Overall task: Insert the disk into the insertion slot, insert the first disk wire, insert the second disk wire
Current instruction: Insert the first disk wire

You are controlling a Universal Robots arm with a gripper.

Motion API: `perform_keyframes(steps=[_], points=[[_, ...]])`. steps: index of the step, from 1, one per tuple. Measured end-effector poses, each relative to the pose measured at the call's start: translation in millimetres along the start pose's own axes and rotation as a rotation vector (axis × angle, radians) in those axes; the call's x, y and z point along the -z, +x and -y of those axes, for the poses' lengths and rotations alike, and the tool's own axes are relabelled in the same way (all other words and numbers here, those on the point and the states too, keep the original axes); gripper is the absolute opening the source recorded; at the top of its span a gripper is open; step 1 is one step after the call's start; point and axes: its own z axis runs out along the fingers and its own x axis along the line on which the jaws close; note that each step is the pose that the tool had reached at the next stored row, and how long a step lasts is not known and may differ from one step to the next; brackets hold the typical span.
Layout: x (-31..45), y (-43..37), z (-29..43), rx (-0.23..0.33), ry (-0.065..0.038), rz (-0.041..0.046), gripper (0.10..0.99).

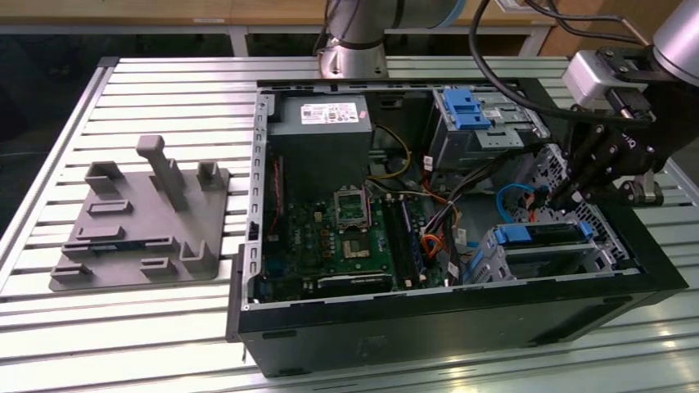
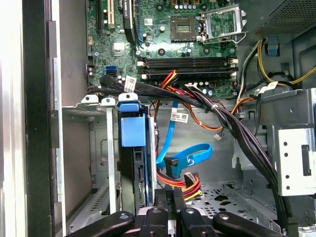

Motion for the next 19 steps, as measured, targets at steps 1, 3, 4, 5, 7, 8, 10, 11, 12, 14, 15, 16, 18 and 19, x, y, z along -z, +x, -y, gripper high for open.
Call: perform_keyframes(steps=[1, 3, 4, 5, 7, 8, 10, 11, 12, 14, 15, 16, 18, 19], points=[[0.1, 0.7, 0.1, 0.0, 0.0, 0.0, 0.165], [0.1, 2.7, 0.1, 0.0, 0.0, 0.0, 0.165], [0.2, 4.0, 0.2, 0.0, 0.0, 0.0, 0.165], [0.2, 5.4, 0.3, 0.0, 0.0, 0.0, 0.165], [0.3, 7.8, 0.5, 0.0, 0.0, 0.0001, 0.165], [0.4, 8.7, 0.5, 0.0, 0.0, -0.0001, 0.165], [0.3, 10.7, 0.5, 0.0, 0.0, 0.0, 0.165], [0.3, 11.7, 0.4, 0.0, 0.0, -0.0001, 0.165], [0.2, 12.7, 0.4, 0.0, 0.0, 0.0, 0.165], [-0.1, 13.7, 0.3, 0.0, 0.0, 0.0001, 0.165], [-0.3, 13.8, 0.2, 0.0, 0.0, 0.0002, 0.165], [-0.4, 13.9, 0.1, 0.0, 0.0, 0.0, 0.165], [-0.6, 14.0, 0.1, 0.0, 0.0, 0.0, 0.165], [-0.6, 14.0, 0.1, 0.0, 0.0, 0.0, 0.165]])
